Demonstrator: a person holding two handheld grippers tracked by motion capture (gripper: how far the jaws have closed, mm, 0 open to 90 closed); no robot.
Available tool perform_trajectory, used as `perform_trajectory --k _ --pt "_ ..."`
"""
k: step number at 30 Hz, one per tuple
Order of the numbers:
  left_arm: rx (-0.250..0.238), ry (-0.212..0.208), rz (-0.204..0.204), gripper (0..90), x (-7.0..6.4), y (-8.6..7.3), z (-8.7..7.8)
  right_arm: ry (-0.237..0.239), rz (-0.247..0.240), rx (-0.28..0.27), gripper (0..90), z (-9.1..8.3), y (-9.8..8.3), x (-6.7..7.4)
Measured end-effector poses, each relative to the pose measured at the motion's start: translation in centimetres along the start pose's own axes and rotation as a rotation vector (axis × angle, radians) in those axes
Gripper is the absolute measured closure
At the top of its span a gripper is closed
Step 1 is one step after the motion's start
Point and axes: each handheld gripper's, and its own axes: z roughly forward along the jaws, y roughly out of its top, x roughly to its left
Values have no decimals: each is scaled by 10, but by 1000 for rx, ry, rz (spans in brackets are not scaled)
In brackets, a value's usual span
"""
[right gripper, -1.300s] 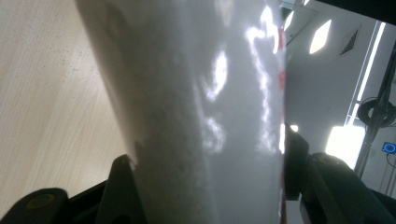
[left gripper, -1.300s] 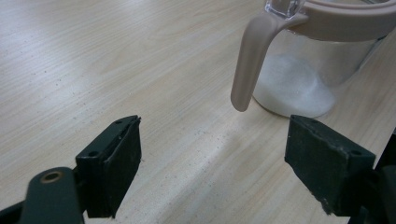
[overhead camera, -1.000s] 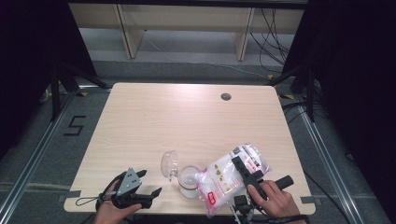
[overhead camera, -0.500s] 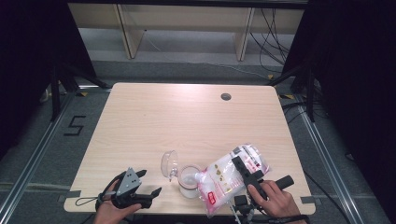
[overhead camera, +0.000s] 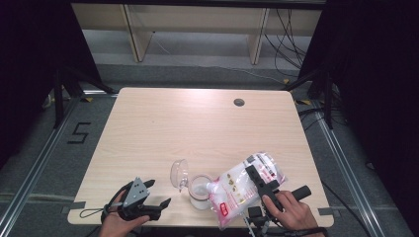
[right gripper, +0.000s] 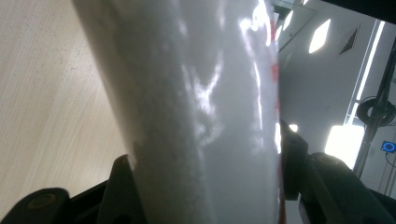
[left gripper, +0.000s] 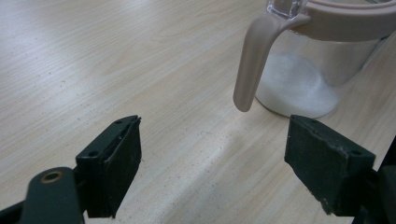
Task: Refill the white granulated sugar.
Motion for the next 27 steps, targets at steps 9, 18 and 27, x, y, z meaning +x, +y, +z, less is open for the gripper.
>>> perform_trajectory --k 9,18,27 --pt "1 2 -8 185 -1 0 0 0 1 -1 537 0 0 0" --pt "-2 -2 -4 185 -1 0 0 0 -2 -2 542 0 0 0" --pt "-6 -3 -18 185 -1 0 1 13 14 2 545 1 -1 2"
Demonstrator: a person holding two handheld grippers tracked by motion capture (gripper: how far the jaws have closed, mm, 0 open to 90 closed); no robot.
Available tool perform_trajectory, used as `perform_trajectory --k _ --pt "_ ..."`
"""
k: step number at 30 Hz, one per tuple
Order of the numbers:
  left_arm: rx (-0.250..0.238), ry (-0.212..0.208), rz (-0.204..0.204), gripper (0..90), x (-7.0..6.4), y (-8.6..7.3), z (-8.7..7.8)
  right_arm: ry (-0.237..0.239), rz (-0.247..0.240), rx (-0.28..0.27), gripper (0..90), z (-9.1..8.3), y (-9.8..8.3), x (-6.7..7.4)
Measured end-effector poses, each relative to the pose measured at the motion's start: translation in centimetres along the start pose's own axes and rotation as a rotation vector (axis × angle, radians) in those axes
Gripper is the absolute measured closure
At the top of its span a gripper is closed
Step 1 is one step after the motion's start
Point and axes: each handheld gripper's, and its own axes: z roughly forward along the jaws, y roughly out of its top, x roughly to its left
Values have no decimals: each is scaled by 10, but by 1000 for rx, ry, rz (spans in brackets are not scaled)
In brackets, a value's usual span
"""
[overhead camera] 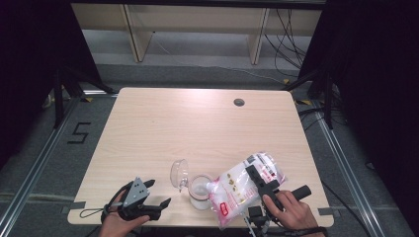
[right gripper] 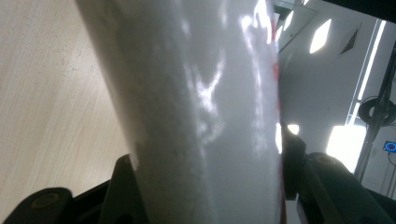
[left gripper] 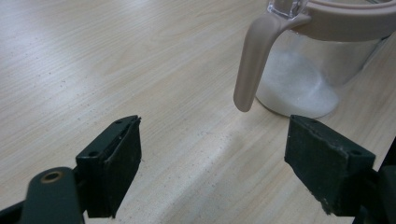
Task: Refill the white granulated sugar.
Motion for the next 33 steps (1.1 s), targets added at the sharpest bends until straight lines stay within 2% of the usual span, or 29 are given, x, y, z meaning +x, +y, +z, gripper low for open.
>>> perform_trajectory --k 2,4,9,12,13,14,15,16,20,21,25,32,33 --pt "-2 1 1 186 0 0 0 1 0 0 546 0 0 0" --pt "-2 2 31 185 2 1 -1 0 -1 0 547 0 0 0" --pt "-2 2 31 185 2 1 -1 0 -1 0 548 0 0 0" --pt "-2 2 31 185 2 1 -1 -2 -1 0 550 0 0 0" --pt "1 5 0 185 1 0 0 -1 -2 0 550 0 0 0" --pt "4 8 9 185 1 0 0 -12 -14 -9 550 0 0 -1" --pt "21 13 45 185 4 1 -1 -11 -12 -5 551 0 1 -1" --pt "0 3 23 185 2 1 0 -14 -17 -7 551 0 1 -1" --pt "-1 1 28 186 3 1 -1 -14 -12 -7 553 0 1 -1" --pt "-5 1 -8 186 1 0 0 -13 -16 -8 554 0 1 -1" --pt "-2 2 4 186 1 0 0 -15 -12 -7 555 -1 1 -1" --pt "-7 2 -9 185 1 0 0 -14 -13 -9 556 -1 1 -1" --pt "-7 3 1 186 1 0 0 -15 -13 -8 557 -1 1 -1"
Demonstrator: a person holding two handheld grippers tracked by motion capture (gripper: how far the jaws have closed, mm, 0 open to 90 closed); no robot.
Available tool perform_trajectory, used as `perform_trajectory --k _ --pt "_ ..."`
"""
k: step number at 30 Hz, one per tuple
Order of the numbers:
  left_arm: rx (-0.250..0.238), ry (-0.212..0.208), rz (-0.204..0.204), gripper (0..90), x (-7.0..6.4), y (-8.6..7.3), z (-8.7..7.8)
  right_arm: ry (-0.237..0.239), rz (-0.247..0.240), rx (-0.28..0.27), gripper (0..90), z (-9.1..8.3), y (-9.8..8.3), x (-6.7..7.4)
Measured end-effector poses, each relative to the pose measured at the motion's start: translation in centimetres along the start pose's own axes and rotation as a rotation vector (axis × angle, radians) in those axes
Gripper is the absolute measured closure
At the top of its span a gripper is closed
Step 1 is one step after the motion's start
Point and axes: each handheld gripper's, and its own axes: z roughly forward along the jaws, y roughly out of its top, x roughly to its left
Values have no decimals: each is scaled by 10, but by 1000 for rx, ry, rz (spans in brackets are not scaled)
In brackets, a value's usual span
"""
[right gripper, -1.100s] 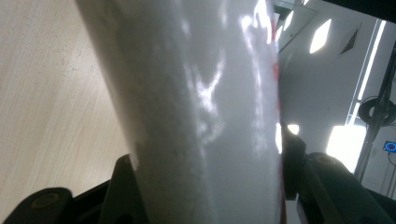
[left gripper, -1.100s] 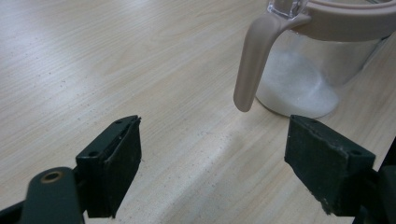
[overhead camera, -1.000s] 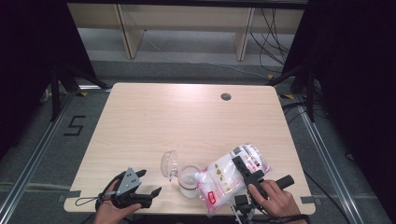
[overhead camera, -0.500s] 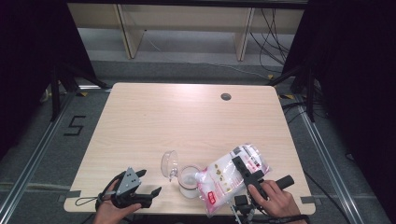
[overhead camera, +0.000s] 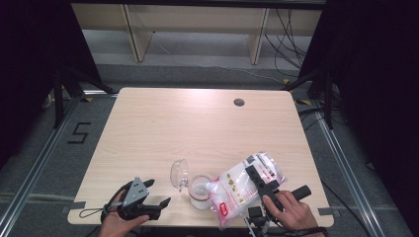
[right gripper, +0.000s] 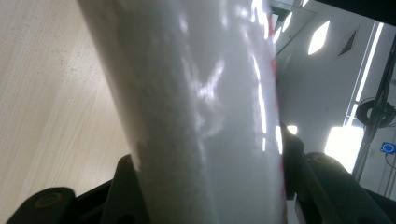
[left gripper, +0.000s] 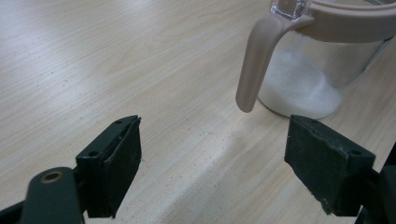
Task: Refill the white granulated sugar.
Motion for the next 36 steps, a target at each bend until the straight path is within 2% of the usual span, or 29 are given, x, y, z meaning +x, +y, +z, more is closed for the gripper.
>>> perform_trajectory --k 5,7,9,11,16,18,27,29,30,31,32,34,35,36 --pt "6 3 4 186 0 0 0 10 7 7 558 0 0 0" --pt "6 0 32 186 2 1 -1 1 1 -2 558 0 0 0" --pt "-4 0 15 186 1 0 0 1 -1 -4 559 0 0 0" --pt "5 0 31 186 2 1 -1 1 -1 -3 559 0 0 0" --pt "5 0 30 186 2 1 -1 5 2 -2 561 1 0 0" --pt "6 1 31 186 2 1 -1 20 32 9 561 0 -1 3" --pt "5 0 31 186 1 1 -1 22 33 9 562 1 -1 3" --pt "5 0 30 186 2 1 -1 16 29 7 563 0 -1 3" --pt "6 0 30 186 2 1 -1 7 3 -2 563 1 0 1" --pt "5 0 30 186 1 1 -1 6 0 -3 563 1 -1 0" --pt "5 0 30 186 1 1 0 17 27 7 564 1 -1 3" --pt "5 -1 30 186 1 1 0 5 10 -6 565 1 0 1" --pt "7 3 30 186 1 1 -1 15 41 10 565 0 0 4" --pt "7 2 30 186 1 1 0 15 37 8 565 0 0 3"
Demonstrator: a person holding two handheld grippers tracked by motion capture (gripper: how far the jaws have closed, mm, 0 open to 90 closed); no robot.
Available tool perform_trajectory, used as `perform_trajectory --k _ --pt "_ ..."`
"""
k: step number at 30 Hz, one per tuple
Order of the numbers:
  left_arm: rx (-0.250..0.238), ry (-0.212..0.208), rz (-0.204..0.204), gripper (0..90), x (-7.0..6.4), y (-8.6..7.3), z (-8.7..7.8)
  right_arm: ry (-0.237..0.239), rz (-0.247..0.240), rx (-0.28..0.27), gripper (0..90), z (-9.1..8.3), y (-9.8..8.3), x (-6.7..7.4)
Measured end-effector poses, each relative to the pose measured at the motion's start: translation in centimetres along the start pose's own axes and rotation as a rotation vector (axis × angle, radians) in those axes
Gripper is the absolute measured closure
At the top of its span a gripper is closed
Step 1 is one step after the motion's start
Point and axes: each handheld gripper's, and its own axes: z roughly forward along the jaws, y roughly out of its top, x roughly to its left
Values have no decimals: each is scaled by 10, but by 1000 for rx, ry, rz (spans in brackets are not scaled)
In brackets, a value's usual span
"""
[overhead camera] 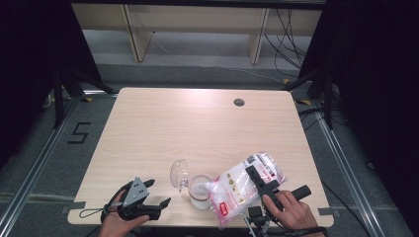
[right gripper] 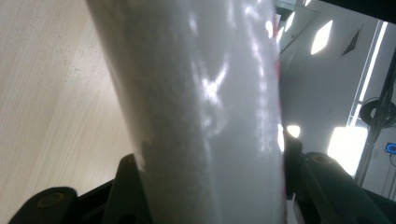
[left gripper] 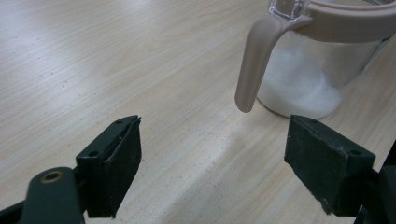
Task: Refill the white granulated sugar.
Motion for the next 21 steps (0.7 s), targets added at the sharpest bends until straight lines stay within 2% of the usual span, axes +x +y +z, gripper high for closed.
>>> perform_trajectory --k 1,2,3,4,5,6,7,8,9,10,11,12,13,15,16,17,21 --pt "-1 1 -32 186 -2 -1 0 1 1 1 565 0 0 0" --pt "0 0 -16 186 -1 0 0 9 -15 7 566 0 0 0" --pt "0 0 2 186 0 0 0 11 -7 11 567 0 0 0" --pt "1 0 0 186 0 0 0 20 -18 13 567 0 0 -1" --pt "-1 1 -34 186 -2 -1 0 18 -17 12 567 0 0 -1" --pt "0 1 -32 186 -2 -1 0 24 3 25 568 -1 0 1" --pt "0 1 -30 186 -2 -1 0 20 -7 20 568 -1 0 0" --pt "0 0 -6 186 -1 0 0 22 -12 21 568 -1 0 0" --pt "0 0 -1 186 0 0 0 18 -5 22 569 -1 0 1" --pt "0 1 -34 186 -2 -1 0 14 -3 19 569 -1 0 1" --pt "-1 0 -32 186 -2 -1 0 13 4 18 570 0 0 2" --pt "0 1 -27 186 -2 -1 0 8 -19 12 571 0 0 1" --pt "0 1 -30 186 -2 -1 0 7 -17 9 572 1 0 1" --pt "0 0 0 186 0 0 0 11 -34 6 573 1 0 1" --pt "-1 0 1 186 0 0 0 10 -33 7 573 1 0 1" --pt "0 0 2 186 0 0 0 9 -7 20 574 0 0 3" --pt "0 0 1 186 0 0 0 15 -22 29 577 0 -1 4"
